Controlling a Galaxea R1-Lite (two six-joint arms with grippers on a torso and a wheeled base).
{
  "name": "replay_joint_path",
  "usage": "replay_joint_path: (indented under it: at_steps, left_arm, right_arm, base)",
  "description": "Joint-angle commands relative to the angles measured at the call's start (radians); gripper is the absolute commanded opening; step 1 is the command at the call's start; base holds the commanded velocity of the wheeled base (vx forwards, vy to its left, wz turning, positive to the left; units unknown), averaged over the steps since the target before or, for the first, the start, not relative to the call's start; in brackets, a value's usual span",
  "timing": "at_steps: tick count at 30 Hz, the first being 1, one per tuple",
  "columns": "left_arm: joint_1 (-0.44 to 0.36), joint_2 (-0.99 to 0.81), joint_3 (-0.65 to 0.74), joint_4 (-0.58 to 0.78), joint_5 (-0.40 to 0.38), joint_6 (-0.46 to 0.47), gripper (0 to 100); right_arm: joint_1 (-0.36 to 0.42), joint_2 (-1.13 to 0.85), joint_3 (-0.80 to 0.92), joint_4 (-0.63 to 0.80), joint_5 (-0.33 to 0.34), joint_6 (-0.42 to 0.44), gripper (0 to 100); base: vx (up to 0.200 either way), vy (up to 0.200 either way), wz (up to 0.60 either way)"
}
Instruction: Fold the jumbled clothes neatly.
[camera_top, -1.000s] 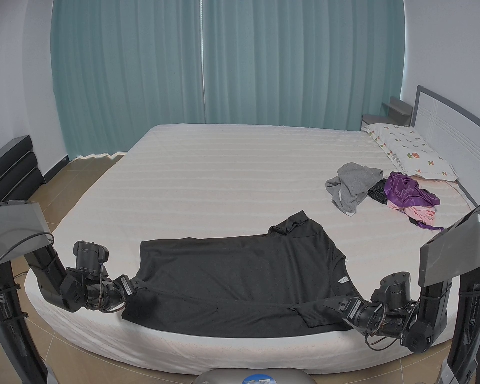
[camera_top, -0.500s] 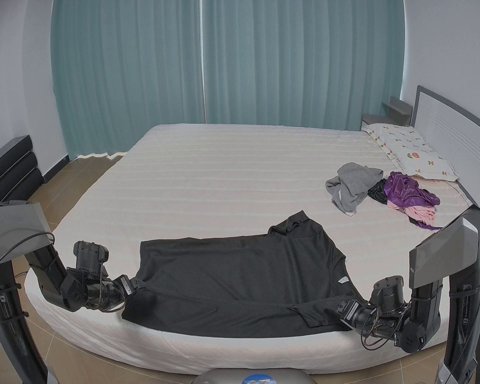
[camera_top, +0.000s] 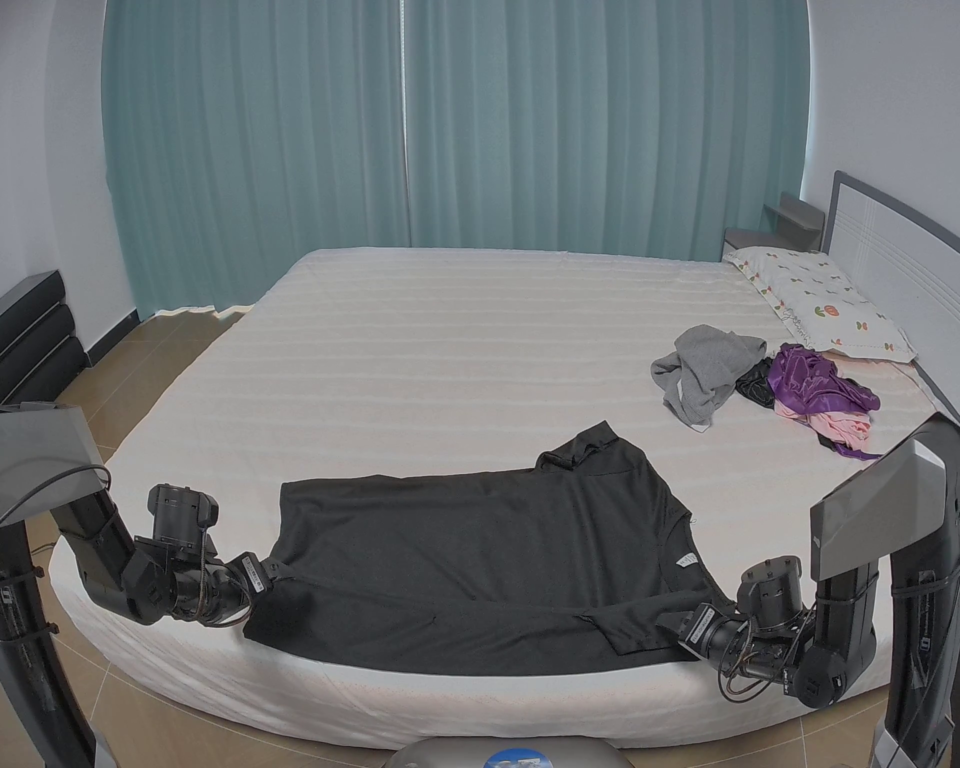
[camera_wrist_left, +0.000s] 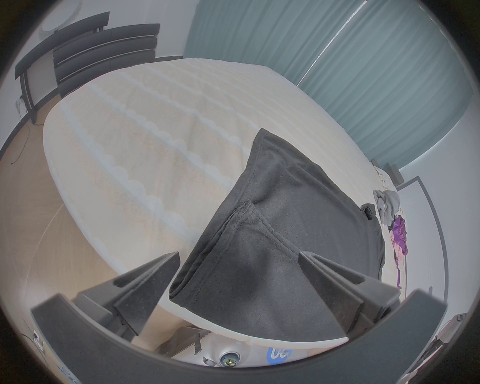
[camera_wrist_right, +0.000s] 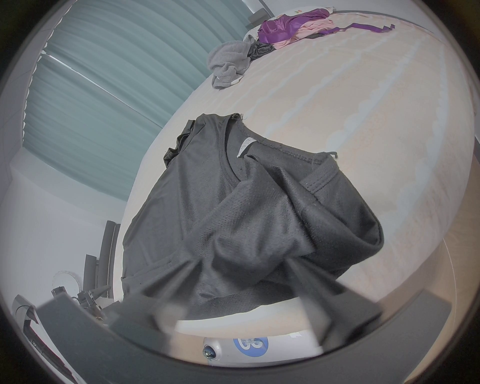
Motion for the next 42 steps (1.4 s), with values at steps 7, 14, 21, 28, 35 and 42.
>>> replay_joint_path:
  at_steps: [7, 14, 21, 28, 35, 42]
  left_arm:
    - [-0.007, 0.004, 0.003, -0.001, 0.000, 0.000, 100]
    - [-0.007, 0.004, 0.003, -0.001, 0.000, 0.000, 100]
    - [-0.007, 0.004, 0.002, -0.001, 0.000, 0.000, 100]
    - [-0.007, 0.013, 0.003, -0.002, 0.000, 0.001, 100]
    - [-0.007, 0.031, 0.008, -0.039, 0.006, 0.001, 100]
    - [-0.007, 0.030, 0.008, -0.041, 0.006, 0.000, 100]
  right_arm:
    - [0.005, -0.005, 0.016, -0.028, -0.018, 0.002, 0]
    - [0.016, -0.033, 0.022, -0.032, -0.029, 0.008, 0]
    - [0.031, -0.132, 0.046, -0.019, -0.016, 0.060, 0]
    - [0.060, -0.151, 0.083, -0.017, -0.015, 0.057, 0]
    - [0.073, -0.149, 0.120, -0.017, -0.001, 0.051, 100]
    - [0.065, -0.154, 0.129, -0.031, 0.000, 0.003, 100]
  base:
    - [0.000, 0.000, 0.00]
    - [0.000, 0.000, 0.00]
    - [0.000, 0.000, 0.00]
    - [0.000, 0.000, 0.00]
    - [0.000, 0.000, 0.00]
    - [0.000, 0.000, 0.00]
